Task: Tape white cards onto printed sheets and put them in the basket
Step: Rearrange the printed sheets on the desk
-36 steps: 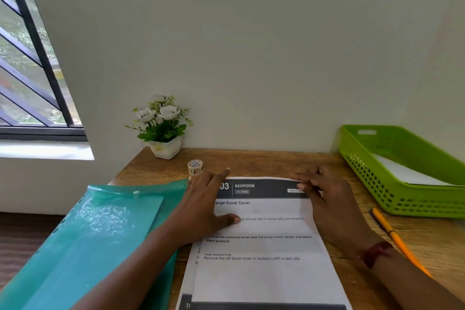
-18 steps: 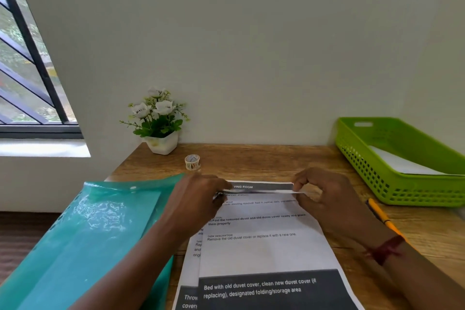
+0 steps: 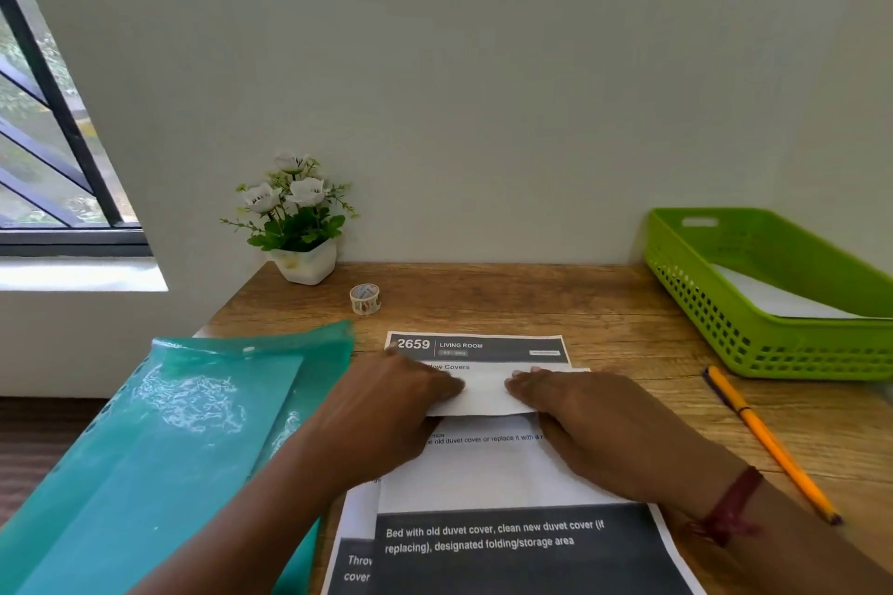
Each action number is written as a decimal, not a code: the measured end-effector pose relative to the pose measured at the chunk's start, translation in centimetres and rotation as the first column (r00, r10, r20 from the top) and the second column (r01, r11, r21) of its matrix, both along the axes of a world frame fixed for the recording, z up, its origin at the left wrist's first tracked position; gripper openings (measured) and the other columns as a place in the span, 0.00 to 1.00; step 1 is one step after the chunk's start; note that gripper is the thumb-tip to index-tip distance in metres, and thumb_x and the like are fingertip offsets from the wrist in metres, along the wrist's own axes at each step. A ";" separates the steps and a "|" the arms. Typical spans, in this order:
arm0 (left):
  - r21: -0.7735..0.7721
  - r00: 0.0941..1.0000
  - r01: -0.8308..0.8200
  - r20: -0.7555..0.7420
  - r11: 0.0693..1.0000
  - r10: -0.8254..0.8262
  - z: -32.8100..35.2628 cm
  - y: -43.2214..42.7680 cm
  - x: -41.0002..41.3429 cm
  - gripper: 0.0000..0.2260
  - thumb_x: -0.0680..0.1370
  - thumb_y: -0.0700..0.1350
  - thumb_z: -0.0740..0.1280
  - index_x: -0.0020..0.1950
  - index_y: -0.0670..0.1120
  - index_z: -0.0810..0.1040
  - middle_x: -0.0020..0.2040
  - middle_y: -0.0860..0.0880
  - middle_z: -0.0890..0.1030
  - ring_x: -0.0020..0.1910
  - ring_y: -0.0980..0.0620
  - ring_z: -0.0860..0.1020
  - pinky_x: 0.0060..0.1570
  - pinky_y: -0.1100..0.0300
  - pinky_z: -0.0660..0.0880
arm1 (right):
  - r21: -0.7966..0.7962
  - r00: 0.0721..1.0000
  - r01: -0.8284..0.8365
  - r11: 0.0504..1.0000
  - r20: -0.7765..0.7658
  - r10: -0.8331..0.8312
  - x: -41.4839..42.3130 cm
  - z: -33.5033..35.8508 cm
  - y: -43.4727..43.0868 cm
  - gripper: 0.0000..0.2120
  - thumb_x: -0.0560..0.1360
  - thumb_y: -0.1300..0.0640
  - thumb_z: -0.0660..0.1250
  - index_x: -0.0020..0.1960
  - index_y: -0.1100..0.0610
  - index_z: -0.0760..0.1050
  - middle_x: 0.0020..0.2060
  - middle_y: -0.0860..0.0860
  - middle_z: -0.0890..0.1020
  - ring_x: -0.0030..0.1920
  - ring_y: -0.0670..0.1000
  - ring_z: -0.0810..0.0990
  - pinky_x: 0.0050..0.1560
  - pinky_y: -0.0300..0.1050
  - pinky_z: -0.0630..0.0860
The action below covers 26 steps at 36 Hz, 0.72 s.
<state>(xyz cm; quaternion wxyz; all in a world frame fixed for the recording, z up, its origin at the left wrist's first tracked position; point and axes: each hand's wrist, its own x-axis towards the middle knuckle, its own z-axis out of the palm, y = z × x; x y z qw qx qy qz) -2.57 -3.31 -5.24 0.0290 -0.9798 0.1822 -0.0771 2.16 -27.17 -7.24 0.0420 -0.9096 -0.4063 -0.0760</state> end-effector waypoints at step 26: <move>0.077 0.950 -0.053 -0.303 0.996 0.074 -2.2 -1.7 -0.6 0.29 0.83 0.59 0.45 0.80 0.49 0.39 0.80 0.49 0.39 0.79 0.50 0.39 0.78 0.48 0.44 | -0.134 0.951 0.112 0.985 -0.271 -0.145 -2.3 -1.9 3.4 0.44 0.69 0.25 0.30 0.77 0.48 0.32 0.76 0.44 0.33 0.75 0.44 0.29 0.76 0.58 0.35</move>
